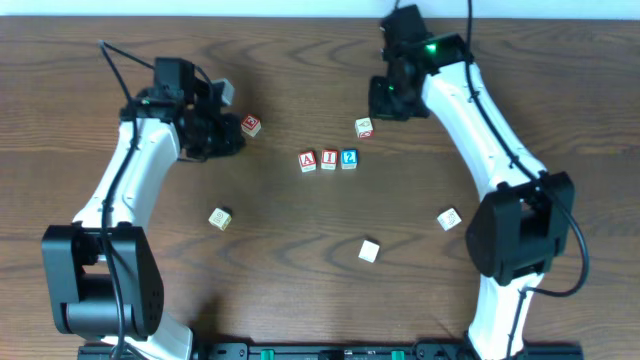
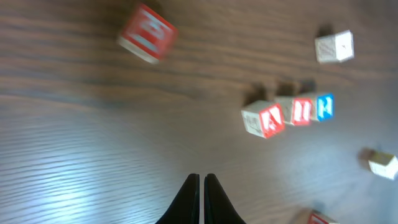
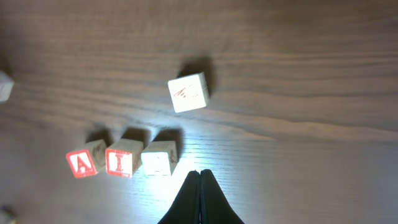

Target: Spell out Ai2

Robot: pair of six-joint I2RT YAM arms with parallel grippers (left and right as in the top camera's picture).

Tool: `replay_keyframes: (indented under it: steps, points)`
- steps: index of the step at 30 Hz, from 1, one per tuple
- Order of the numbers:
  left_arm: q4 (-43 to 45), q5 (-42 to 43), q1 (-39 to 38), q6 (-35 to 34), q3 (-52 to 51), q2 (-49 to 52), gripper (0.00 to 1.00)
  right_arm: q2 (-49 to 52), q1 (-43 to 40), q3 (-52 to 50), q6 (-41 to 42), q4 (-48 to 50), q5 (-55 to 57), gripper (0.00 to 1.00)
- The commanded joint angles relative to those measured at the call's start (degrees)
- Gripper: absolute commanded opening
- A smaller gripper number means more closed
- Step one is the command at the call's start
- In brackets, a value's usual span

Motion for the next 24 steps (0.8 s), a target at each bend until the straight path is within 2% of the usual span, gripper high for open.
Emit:
replay_keyframes:
  steps: [1, 3, 8, 14, 24]
  points:
    - [1.66, 5.27, -1.90, 0.09, -2.25, 0.42, 0.06, 0.70, -3.80, -6.82, -6.86, 3.74, -18.29, 0.01]
    - [3.26, 5.25, -3.50, -0.50, -3.28, 0.42, 0.06, 0.70, -5.51, -11.82, -6.86, 8.02, -24.20, 0.01]
    - [9.73, 5.40, -6.73, -7.48, -5.57, 2.10, 0.06, 0.70, -7.45, -20.83, -6.82, 16.11, -31.47, 0.01]
    - [14.43, 10.12, -7.39, -10.71, -5.60, 8.68, 0.06, 0.72, -7.54, -24.68, -6.82, 19.02, -31.43, 0.01]
    - [16.17, 6.86, -8.92, -14.84, -5.60, 12.15, 0.06, 0.83, -7.96, -27.69, -4.94, 23.34, -31.43, 0.01]
